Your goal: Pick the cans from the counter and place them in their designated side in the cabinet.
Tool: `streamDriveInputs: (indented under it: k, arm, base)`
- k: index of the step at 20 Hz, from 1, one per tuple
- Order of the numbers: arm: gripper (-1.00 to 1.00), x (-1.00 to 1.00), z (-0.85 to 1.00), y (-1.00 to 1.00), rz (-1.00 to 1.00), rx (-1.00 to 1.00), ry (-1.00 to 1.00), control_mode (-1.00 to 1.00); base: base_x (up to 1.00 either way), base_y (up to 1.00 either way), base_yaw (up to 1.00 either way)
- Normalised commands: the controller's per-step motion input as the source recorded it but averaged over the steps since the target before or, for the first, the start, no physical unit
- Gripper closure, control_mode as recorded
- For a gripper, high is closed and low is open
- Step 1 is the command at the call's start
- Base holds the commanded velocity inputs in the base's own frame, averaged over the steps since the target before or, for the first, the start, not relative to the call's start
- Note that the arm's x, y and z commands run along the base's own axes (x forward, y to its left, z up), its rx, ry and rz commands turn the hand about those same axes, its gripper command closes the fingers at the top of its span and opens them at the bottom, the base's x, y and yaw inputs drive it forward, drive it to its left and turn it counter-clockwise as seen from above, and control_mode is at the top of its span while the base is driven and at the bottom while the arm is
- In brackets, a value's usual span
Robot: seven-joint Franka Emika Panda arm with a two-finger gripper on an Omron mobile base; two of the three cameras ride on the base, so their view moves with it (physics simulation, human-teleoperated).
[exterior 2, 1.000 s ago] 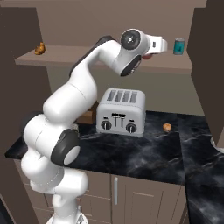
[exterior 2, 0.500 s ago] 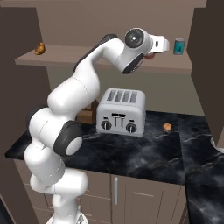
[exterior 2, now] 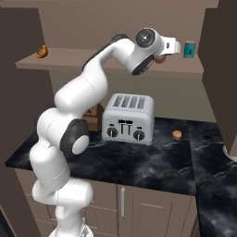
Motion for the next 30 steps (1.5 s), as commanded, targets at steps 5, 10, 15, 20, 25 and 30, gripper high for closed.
streamDriveInputs:
  k: [5,10,15,20,25,30]
  arm:
    - [1.0,0.24,-0.11,-0.1,0.0,0.0,0.03,-1.0]
    - [1.0,0.27,-0.11,-0.06,0.0,0.0,0.03,-1.0]
    - [1.0,0.3,-0.07,-0.09,0.0,0.0,0.01,-1.0]
    - [1.0,0.3,-0.06,-0.11,0.0,0.0,0.0,-1.0]
    - [1.0,0.29,-0.07,-0.14,0.0,0.0,0.01,-1.0]
    - [1.0,0.29,-0.12,-0.14,0.0,0.0,0.04,-1.0]
  base:
    - [0.0,0.0,0.0]
    - [0.0,0.0,0.0]
    - [0.0,0.0,0.0]
    - [0.0,0.0,0.0]
    - [0.0,0.0,0.0]
    - [0.0,0.0,0.0]
